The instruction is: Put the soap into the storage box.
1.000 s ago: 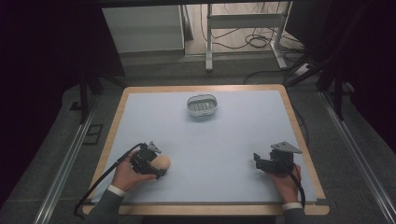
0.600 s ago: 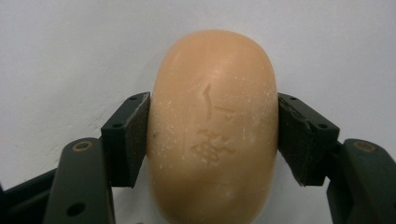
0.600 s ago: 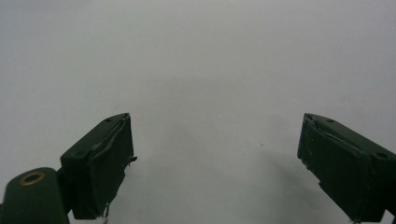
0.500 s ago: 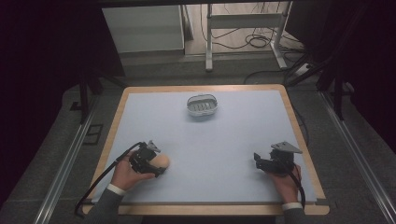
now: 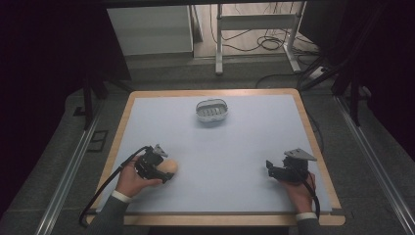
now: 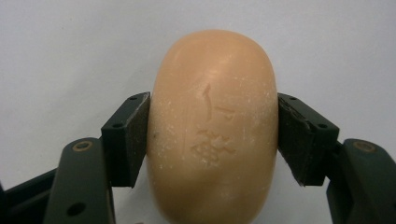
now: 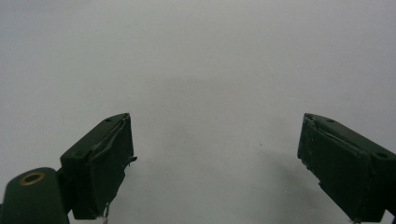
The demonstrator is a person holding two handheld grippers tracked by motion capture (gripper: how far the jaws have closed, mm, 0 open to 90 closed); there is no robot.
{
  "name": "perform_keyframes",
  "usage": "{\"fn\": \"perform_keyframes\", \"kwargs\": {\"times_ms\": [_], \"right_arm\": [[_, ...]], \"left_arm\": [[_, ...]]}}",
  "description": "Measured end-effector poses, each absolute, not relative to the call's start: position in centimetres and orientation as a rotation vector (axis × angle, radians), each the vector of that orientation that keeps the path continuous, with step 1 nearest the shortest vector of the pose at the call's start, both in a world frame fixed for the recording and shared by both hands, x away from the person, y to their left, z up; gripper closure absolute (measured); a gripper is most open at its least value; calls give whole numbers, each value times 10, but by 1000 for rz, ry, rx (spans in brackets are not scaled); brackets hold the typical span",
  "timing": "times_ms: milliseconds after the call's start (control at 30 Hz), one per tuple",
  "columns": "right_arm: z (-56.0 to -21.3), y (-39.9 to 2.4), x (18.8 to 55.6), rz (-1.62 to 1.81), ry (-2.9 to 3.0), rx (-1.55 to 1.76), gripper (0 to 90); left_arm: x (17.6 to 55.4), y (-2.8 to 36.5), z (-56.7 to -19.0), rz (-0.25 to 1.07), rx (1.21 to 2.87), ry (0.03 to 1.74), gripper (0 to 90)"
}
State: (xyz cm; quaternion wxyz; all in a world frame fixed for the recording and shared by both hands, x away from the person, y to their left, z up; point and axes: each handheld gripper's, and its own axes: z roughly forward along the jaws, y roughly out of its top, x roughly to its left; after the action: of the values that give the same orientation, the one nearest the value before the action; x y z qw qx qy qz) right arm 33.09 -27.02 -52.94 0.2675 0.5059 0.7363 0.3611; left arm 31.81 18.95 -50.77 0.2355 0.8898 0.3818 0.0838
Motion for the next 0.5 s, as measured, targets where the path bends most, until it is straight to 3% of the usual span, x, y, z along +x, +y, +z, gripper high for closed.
{"fn": "perform_keyframes", "kwargs": {"times_ms": [500], "right_arm": [[-529,-270,331,971,1985,1367,107]], "left_arm": [[324,184,-500,242,2438,1033,323]]}}
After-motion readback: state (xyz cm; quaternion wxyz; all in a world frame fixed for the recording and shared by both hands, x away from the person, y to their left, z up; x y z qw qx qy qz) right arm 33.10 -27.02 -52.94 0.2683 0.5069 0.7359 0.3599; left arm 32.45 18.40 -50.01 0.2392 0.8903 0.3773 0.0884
